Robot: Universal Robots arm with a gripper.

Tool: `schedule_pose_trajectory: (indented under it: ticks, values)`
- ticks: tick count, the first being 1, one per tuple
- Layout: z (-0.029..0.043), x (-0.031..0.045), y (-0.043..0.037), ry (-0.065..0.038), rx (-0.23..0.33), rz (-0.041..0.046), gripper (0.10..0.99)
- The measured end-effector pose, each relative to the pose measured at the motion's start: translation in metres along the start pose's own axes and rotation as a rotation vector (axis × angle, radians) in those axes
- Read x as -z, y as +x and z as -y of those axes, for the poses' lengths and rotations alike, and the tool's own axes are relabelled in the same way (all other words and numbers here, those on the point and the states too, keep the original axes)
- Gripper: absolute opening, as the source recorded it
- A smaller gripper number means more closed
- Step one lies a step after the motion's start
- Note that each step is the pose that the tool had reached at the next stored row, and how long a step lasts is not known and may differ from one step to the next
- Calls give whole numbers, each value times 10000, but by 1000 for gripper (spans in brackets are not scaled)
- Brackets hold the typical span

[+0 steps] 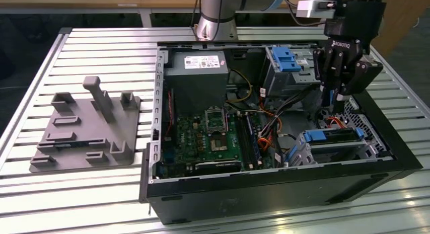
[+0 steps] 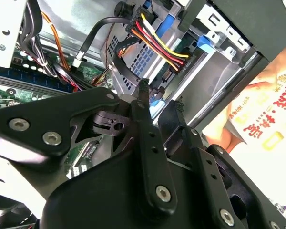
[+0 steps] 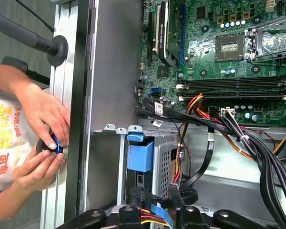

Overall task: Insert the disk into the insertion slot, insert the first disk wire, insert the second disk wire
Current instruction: 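Insert the second disk wire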

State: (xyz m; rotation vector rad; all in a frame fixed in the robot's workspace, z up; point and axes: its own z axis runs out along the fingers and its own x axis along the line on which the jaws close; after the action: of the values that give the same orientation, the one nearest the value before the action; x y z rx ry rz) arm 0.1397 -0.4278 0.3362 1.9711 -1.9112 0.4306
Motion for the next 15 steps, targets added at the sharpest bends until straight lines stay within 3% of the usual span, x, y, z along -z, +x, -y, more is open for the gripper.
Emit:
schedule_pose_trajectory:
  ticks: [15]
  values:
    - [11, 4, -6, -79, -159, -31, 361]
